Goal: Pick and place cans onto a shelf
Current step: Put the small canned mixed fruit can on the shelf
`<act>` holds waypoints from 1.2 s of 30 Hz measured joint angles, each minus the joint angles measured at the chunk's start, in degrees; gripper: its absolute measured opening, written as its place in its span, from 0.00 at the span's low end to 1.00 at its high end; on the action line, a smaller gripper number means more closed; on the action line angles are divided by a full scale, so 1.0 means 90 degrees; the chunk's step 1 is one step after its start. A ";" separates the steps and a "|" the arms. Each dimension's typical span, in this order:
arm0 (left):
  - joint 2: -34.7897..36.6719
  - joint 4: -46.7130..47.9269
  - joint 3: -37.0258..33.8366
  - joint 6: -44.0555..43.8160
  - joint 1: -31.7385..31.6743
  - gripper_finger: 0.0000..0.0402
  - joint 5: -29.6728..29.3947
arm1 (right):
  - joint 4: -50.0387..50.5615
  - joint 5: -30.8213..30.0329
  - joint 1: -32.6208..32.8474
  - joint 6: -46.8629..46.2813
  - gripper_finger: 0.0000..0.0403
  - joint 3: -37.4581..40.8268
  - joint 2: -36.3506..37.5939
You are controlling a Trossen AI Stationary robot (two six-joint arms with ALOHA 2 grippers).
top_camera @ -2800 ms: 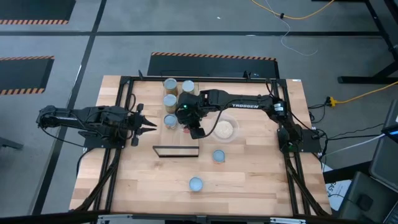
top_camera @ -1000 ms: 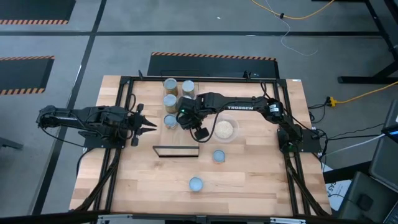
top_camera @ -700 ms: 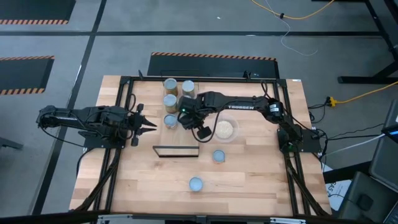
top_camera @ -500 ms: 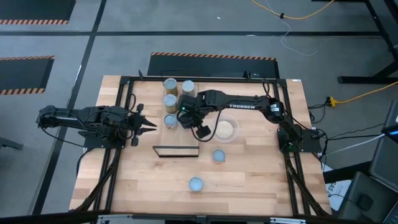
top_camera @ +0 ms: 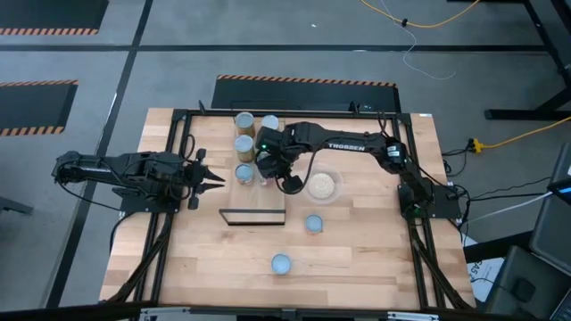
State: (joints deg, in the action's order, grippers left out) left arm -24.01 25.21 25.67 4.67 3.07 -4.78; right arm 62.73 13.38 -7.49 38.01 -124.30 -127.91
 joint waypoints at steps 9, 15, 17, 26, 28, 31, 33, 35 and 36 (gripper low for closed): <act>-0.0002 0.0002 0.0000 0.0000 0.0000 0.14 0.0000 | 0.0057 0.0327 -0.0060 0.0003 0.03 -0.0001 -0.0098; -0.0001 0.0001 0.0000 0.0000 0.0001 0.14 0.0000 | 0.0052 0.0315 -0.0068 0.0023 0.03 -0.0001 -0.0098; 0.0000 0.0000 0.0000 0.0000 0.0001 0.14 0.0000 | 0.0052 0.0312 -0.0068 0.0088 0.03 -0.0001 -0.0098; -0.0002 0.0000 0.0000 0.0000 0.0000 0.14 0.0000 | -0.0027 0.0312 -0.0068 0.0142 0.03 -0.0001 -0.0166; 0.0000 0.0000 0.0000 0.0000 0.0000 0.14 0.0000 | -0.0021 0.0318 -0.0068 0.0142 0.03 0.0006 -0.0245; -0.0001 0.0001 0.0000 0.0000 0.0002 0.14 0.0000 | -0.0042 0.0329 -0.0068 0.0142 0.03 -0.0004 -0.0290; -0.0002 0.0001 0.0000 0.0000 0.0001 0.14 0.0000 | -0.0041 0.0329 -0.0068 0.0142 0.03 -0.0006 -0.0295; 0.0000 0.0000 0.0000 0.0000 0.0000 0.14 0.0000 | -0.0041 0.0331 -0.0068 0.0142 0.03 -0.0006 -0.0293; -0.0001 0.0001 0.0000 0.0000 0.0001 0.14 0.0000 | -0.0041 0.0329 -0.0068 0.0142 0.03 -0.0006 -0.0292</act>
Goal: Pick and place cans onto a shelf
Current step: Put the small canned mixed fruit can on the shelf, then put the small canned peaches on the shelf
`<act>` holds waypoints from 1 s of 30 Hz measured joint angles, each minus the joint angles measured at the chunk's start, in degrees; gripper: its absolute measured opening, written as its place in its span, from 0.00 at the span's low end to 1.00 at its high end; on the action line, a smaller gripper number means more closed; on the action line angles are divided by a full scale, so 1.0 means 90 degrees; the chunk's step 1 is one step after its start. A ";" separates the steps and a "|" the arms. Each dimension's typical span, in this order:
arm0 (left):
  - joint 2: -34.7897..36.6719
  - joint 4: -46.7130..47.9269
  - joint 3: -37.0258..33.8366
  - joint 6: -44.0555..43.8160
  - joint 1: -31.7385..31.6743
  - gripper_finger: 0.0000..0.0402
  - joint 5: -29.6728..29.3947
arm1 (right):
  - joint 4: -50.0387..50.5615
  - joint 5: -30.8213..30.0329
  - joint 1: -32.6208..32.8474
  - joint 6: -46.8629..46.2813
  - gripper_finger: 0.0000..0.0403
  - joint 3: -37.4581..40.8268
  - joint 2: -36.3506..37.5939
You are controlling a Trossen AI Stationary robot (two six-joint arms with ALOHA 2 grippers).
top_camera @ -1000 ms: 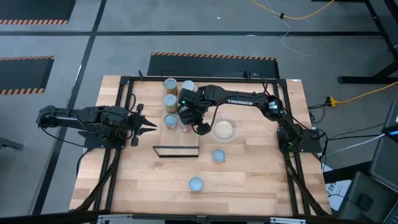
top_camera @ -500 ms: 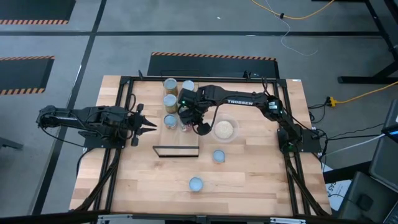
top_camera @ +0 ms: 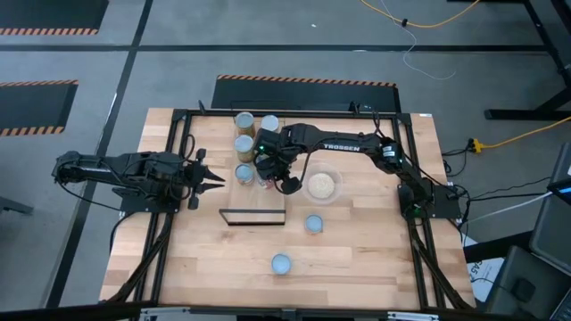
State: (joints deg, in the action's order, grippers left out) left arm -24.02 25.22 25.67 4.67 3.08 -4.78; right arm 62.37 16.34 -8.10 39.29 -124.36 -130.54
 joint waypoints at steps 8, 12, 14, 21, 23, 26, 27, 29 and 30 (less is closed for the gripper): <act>-0.0001 0.0001 0.0000 0.0000 0.0000 0.14 0.0000 | 0.0012 -0.0015 0.0000 0.0000 0.04 0.0000 0.0002; 0.0001 0.0000 0.0000 0.0000 0.0001 0.14 0.0000 | 0.0015 -0.0019 0.0000 0.0000 0.09 0.0000 0.0002; -0.0001 0.0000 0.0000 0.0000 -0.0001 0.14 0.0000 | 0.0019 -0.0019 0.0000 0.0000 0.13 0.0000 0.0002; -0.0001 0.0000 0.0000 0.0000 -0.0001 0.14 0.0000 | 0.0034 -0.0019 0.0005 0.0000 0.25 0.0002 0.0002; 0.0001 0.0000 0.0000 0.0000 -0.0001 0.14 0.0000 | 0.0032 -0.0019 0.0005 0.0000 0.25 0.0002 0.0002; -0.0001 0.0000 0.0000 0.0000 0.0001 0.14 0.0000 | 0.0142 -0.0043 0.0005 -0.0002 0.26 -0.0074 0.0005; 0.0000 0.0000 0.0000 0.0000 0.0000 0.14 0.0000 | 0.0262 -0.0083 0.0005 0.0000 0.26 -0.0162 0.0005; -0.0001 0.0001 0.0000 0.0000 0.0001 0.14 0.0000 | 0.0477 -0.0095 0.0000 -0.0001 0.26 -0.0426 0.0005; 0.0000 0.0000 0.0000 0.0000 0.0000 0.14 0.0000 | 0.0603 -0.0090 0.0000 -0.0002 0.26 -0.0608 0.0005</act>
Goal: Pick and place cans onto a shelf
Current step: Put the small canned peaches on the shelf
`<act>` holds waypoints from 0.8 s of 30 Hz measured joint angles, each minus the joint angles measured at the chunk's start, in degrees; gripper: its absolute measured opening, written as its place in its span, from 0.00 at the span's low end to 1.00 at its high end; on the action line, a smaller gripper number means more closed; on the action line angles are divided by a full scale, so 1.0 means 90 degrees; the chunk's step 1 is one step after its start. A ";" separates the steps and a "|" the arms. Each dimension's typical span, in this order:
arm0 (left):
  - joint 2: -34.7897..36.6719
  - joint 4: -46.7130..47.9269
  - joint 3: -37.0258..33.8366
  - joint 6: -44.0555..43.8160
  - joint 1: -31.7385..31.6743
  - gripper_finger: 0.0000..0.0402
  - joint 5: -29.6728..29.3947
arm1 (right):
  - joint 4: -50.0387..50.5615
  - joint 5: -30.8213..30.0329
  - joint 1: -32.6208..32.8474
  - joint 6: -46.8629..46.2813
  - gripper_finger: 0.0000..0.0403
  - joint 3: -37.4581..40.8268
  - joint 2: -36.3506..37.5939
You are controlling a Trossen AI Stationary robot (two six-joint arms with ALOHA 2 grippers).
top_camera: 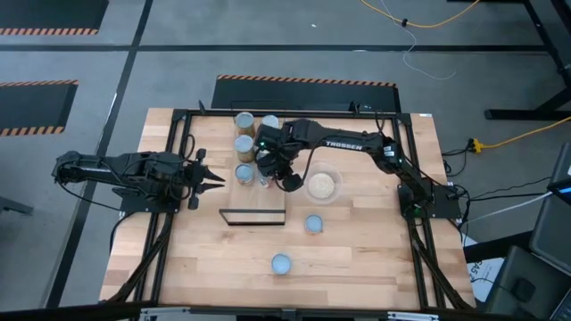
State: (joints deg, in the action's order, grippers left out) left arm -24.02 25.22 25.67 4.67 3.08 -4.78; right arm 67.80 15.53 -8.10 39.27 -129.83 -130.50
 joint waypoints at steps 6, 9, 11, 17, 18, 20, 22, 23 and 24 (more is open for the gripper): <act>-0.0001 0.0000 0.0000 -0.0003 0.0001 0.14 0.0000 | 0.0566 0.0038 0.0018 -0.0016 0.26 -0.0447 0.0199; -0.0001 -0.0005 0.0000 -0.0005 0.0000 0.14 0.0000 | 0.0833 0.0049 0.0039 -0.0020 0.26 -0.0453 0.0384; 0.0000 -0.0009 0.0000 -0.0005 0.0001 0.14 0.0001 | 0.1118 0.0096 0.0046 -0.0044 0.26 -0.0458 0.0476; -0.0001 -0.0082 0.0000 -0.0010 0.0000 0.14 0.0305 | 0.2020 0.0867 0.0049 -0.0359 0.26 -0.0463 0.0607; -0.0001 -0.0131 0.0000 -0.0010 -0.0001 0.14 0.0409 | 0.2234 0.1041 0.0049 -0.0358 0.26 -0.0463 0.0607; -0.0001 -0.0253 0.0000 -0.0011 -0.0001 0.14 0.0617 | 0.2488 0.1370 0.0085 -0.0360 0.26 -0.0405 0.0607; -0.0001 -0.0475 0.0000 -0.0012 -0.0001 0.14 0.0758 | 0.2471 0.1584 0.0151 -0.0387 0.26 -0.0285 0.0618; -0.0001 -0.0600 0.0000 -0.0013 -0.0001 0.14 0.0813 | 0.2469 0.1616 0.0196 -0.0461 0.26 -0.0205 0.0635; 0.0001 -0.0721 0.0000 -0.0012 0.0001 0.14 0.0826 | 0.2473 0.1605 0.0251 -0.0517 0.26 -0.0127 0.0642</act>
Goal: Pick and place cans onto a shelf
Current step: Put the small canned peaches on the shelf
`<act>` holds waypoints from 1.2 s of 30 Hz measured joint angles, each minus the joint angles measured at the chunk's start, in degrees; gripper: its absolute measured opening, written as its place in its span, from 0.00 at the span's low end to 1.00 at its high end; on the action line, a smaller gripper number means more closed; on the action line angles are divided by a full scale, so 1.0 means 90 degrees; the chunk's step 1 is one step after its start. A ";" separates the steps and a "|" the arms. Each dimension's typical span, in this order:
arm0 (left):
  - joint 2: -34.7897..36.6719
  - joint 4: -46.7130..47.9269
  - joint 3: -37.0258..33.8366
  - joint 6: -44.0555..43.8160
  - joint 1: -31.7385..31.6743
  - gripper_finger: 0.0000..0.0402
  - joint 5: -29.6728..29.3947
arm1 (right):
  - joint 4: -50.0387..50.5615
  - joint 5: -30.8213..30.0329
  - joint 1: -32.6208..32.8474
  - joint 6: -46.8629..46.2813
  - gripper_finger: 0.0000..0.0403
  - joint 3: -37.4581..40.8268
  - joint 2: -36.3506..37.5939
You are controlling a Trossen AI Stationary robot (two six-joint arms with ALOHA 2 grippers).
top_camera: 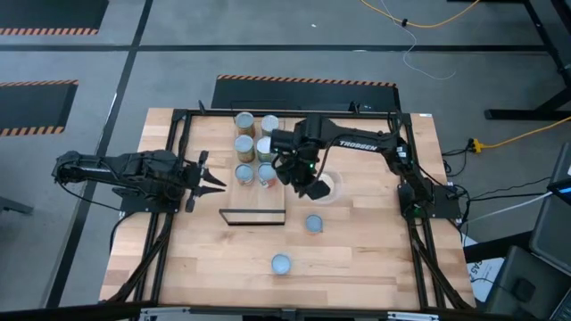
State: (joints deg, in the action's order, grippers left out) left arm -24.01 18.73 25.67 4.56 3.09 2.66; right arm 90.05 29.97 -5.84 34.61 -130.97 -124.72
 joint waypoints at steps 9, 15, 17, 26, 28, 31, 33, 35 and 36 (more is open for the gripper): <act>-0.0235 -0.1246 0.0000 -0.0017 0.0054 0.14 0.0000 | -0.0511 -0.0240 0.0527 -0.0903 0.26 0.1926 0.1166; -0.1099 -0.2737 0.0003 -0.0016 0.0455 0.14 -0.0039 | -0.2364 -0.1261 0.1009 -0.2388 0.26 0.4501 0.2981; -0.1461 -0.3112 0.0074 0.0001 0.0635 0.14 -0.0044 | -0.2926 -0.1700 0.1212 -0.3035 0.26 0.5316 0.3651; -0.3316 -0.3445 0.1370 -0.0020 0.1821 0.14 -0.0917 | -0.4951 -0.2607 0.2077 -0.5354 0.26 0.7984 0.5928; -0.3829 -0.3435 0.1735 -0.0147 0.2111 0.14 -0.1116 | -0.5285 -0.2609 0.2191 -0.5685 0.26 0.8402 0.6176; -0.4592 -0.3421 0.2290 -0.0325 0.2534 0.14 -0.1361 | -0.5754 -0.2605 0.2304 -0.5971 0.26 0.8875 0.6402; -0.5083 -0.3364 0.2643 -0.0479 0.2807 0.14 -0.1556 | -0.5972 -0.2602 0.2346 -0.5988 0.26 0.9126 0.6434; -0.5565 -0.3308 0.2987 -0.0662 0.3066 0.14 -0.1819 | -0.6125 -0.2600 0.2352 -0.5982 0.26 0.9306 0.6432; -0.5790 -0.3307 0.3139 -0.0762 0.3182 0.14 -0.1952 | -0.6210 -0.2601 0.2350 -0.5982 0.26 0.9381 0.6431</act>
State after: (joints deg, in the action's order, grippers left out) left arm -76.12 -11.03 53.92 -2.30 31.73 -14.91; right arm 34.16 6.57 15.31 -19.22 -46.55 -66.84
